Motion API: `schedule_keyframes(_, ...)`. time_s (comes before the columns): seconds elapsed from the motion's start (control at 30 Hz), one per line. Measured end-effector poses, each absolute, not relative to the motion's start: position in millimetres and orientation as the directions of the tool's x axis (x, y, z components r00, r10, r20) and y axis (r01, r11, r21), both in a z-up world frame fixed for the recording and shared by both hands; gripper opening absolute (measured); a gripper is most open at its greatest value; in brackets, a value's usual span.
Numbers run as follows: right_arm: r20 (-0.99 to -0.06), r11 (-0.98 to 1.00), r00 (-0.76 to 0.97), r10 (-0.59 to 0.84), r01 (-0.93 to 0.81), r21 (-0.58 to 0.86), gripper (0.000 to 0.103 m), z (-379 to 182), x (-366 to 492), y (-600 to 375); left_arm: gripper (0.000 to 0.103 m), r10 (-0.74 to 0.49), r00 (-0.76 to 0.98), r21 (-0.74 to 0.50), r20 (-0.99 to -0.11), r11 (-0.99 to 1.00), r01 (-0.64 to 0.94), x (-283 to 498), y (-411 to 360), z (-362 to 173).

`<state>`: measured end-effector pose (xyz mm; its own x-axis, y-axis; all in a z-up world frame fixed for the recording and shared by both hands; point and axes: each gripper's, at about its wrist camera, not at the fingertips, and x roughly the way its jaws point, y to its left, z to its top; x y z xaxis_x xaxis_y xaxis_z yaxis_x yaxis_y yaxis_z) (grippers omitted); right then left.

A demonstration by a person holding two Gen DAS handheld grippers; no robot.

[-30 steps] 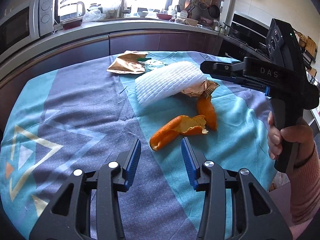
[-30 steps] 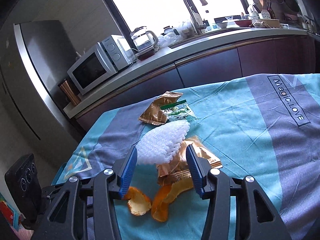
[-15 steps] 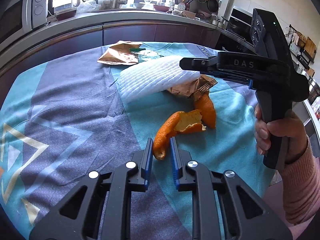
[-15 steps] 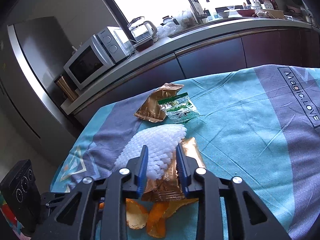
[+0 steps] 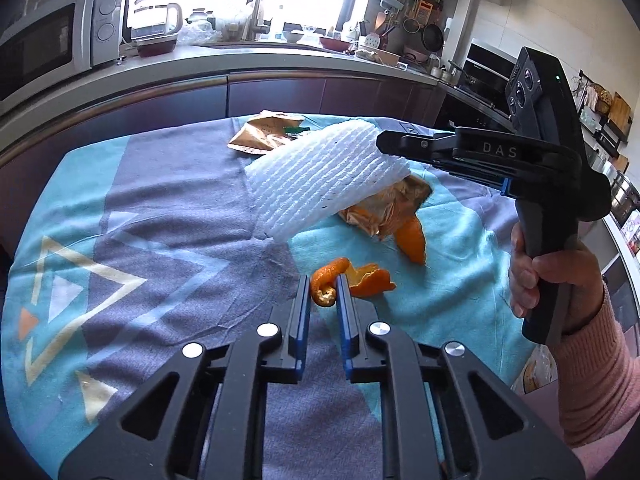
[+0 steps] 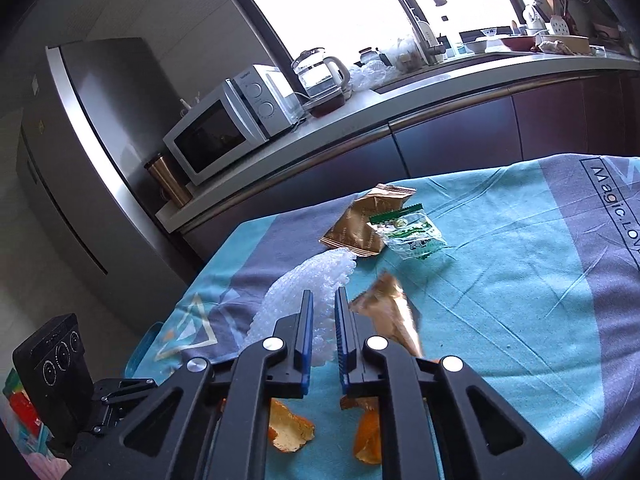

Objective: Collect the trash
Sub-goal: 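Grasp an orange peel with the left tool while the right tool grasps the foam net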

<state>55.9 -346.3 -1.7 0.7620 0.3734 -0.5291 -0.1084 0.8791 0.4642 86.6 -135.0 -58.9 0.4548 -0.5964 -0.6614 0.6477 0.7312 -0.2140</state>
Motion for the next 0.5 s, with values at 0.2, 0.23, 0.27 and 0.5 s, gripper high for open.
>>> schedule_keyframes(0.2, -0.515, 0.862, 0.746, 0.421, -0.153, 0.483, 0.01, 2, 51, -331, 0.013, -0.596, 0.486, -0.231, -0.639, 0.751, 0.618, 81, -105, -50)
schedule_keyframes(0.23, -0.515, 0.857, 0.74, 0.432, -0.161, 0.489, 0.01, 2, 51, -329, 0.013, -0.596, 0.491, -0.233, -0.636, 0.754, 0.613, 80, -100, -49)
schedule_keyframes(0.27, -0.515, 0.854, 0.736, 0.44, -0.166, 0.492, 0.01, 1, 50, -327, 0.013, -0.593, 0.496, -0.235, -0.634, 0.759, 0.608, 79, -95, -48)
schedule_keyframes(0.5, -0.504, 0.832, 0.711, 0.489, -0.207, 0.515, 0.01, 0, 50, -306, 0.013, -0.567, 0.539, -0.237, -0.623, 0.794, 0.56, 71, -56, -42)
